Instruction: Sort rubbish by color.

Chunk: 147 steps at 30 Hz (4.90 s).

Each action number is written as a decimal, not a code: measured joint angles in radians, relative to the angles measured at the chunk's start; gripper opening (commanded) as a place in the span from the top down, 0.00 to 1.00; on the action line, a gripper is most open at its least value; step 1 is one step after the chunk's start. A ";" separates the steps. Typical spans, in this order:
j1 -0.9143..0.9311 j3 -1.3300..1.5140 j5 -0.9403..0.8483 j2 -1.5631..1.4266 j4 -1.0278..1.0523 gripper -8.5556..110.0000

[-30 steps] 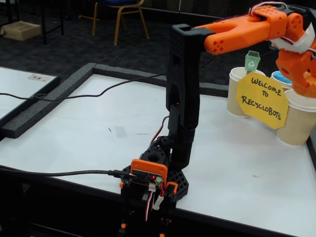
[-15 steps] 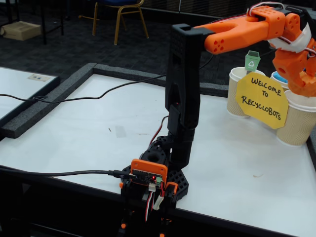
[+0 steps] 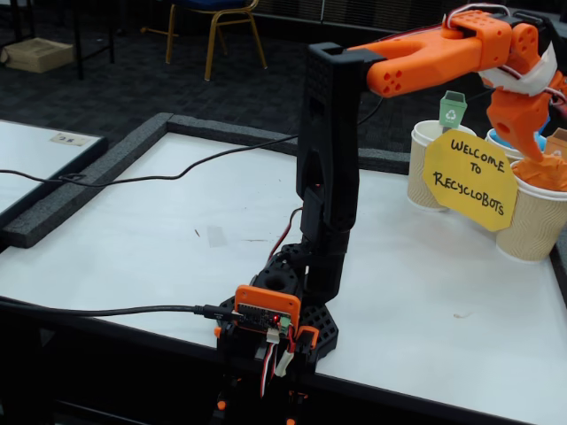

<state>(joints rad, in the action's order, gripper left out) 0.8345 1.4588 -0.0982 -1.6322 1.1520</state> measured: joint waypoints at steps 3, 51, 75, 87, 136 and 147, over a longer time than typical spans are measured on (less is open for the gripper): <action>0.000 0.000 0.000 0.000 0.028 0.92; -0.291 0.842 -0.008 -1.589 0.291 0.93; -1.425 0.920 -0.008 -1.546 0.291 0.93; -1.517 0.920 -0.008 -1.546 0.291 0.93; -0.293 0.920 -0.008 -1.443 0.239 0.93; -0.288 0.818 -0.008 -1.442 0.206 0.92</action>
<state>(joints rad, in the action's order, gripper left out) 0.5461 2.2764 -0.1058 -3.0741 1.3576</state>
